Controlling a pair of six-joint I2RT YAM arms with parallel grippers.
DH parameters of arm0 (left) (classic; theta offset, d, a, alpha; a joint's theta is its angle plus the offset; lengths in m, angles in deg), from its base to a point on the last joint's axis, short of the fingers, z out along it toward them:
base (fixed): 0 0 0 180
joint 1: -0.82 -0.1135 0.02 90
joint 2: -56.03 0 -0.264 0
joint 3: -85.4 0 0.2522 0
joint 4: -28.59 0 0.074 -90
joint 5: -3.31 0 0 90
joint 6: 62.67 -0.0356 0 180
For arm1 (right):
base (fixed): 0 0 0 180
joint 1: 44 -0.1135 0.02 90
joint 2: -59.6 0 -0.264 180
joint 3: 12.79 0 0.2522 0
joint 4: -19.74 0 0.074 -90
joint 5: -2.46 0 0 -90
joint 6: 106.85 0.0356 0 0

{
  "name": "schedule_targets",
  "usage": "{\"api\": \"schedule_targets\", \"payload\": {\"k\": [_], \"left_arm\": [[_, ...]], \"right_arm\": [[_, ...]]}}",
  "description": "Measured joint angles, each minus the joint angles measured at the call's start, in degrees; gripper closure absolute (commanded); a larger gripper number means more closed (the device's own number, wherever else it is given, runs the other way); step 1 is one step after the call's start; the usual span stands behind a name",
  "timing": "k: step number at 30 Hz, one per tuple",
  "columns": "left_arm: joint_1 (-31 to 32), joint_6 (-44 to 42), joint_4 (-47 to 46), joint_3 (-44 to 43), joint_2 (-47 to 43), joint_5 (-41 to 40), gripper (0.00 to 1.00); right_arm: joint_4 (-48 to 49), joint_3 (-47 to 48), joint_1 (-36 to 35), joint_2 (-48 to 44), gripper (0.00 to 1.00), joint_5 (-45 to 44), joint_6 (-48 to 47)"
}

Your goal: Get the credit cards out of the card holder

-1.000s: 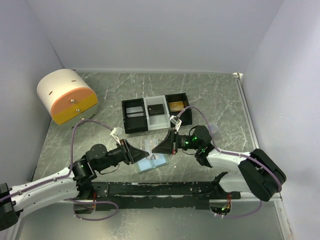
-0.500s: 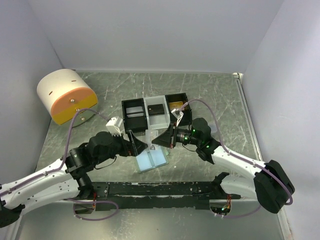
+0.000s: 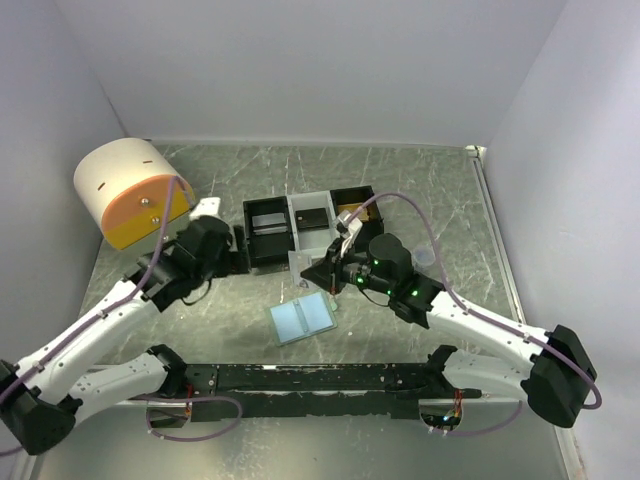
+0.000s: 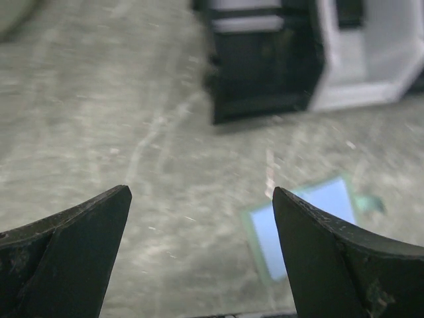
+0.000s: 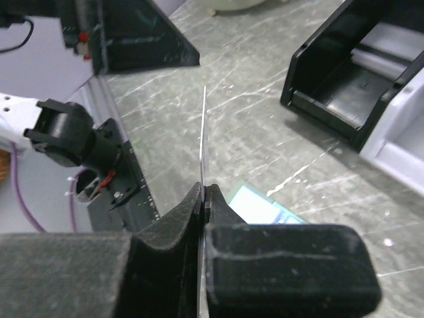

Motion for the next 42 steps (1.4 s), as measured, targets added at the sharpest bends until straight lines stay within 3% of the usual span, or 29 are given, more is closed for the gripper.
{"api": "schedule_targets", "payload": {"k": [5, 9, 14, 20, 24, 34, 42], "left_arm": [[-15.9, -7.6, 0.8, 0.0, -0.8, 2.1, 0.03], [-21.2, -10.4, -1.4, 2.4, -4.3, 0.7, 0.0], [-21.8, -11.4, -2.1, 4.3, -9.2, 0.2, 0.0], [-21.9, -11.1, -1.7, 4.1, -7.0, -1.7, 0.0], [-21.9, -10.9, -0.9, 4.1, -7.2, -3.0, 0.0], [-21.9, -10.2, -0.9, 4.1, -18.9, -7.2, 0.0], [-21.9, -9.6, -0.9, 4.1, -19.2, -8.9, 0.0]], "right_arm": [[-3.5, 4.2, -0.9, 0.3, 1.0, -5.8, -7.0], [-7.3, 9.8, -1.0, 3.8, 1.0, -9.5, -11.9], [-12.7, 17.5, -1.9, 11.5, 1.0, -14.1, -18.2], [-17.6, 27.1, -3.8, 23.0, 1.0, -19.6, -25.0], [-18.7, 32.7, -5.4, 29.7, 1.0, -22.3, -29.2], [-21.8, 44.1, -7.2, 41.9, 1.0, -27.6, -38.7], [-23.2, 51.7, -7.2, 52.3, 1.0, -34.4, -47.3]]}}
